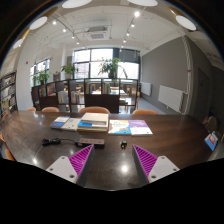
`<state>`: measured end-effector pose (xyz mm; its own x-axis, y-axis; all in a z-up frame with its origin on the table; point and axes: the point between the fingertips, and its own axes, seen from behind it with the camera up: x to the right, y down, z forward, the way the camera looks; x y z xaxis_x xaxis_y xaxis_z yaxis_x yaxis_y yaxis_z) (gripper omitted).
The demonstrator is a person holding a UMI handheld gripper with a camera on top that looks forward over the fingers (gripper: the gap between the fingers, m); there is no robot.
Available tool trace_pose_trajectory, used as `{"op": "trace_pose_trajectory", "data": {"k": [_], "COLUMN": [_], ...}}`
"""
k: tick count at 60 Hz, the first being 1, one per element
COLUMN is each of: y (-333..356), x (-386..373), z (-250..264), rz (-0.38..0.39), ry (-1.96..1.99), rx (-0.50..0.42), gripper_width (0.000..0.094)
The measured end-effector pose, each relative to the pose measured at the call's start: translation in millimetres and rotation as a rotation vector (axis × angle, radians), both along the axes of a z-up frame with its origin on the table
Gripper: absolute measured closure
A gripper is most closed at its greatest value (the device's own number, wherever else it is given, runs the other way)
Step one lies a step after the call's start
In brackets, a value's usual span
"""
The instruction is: Unplug charger
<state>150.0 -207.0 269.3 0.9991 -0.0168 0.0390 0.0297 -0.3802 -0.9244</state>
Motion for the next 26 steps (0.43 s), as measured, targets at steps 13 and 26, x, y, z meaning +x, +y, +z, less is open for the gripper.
{"op": "trace_pose_trajectory", "data": {"k": [13, 26], "y": [-47.0, -64.2], "x": [-25.9, -37.4], "z": [-14.9, -19.5], "rz": [0.019, 0.034], "ry": [-0.009, -0.028], "rx": [-0.039, -0.056], "gripper_width": [0.0185, 0.0183]}}
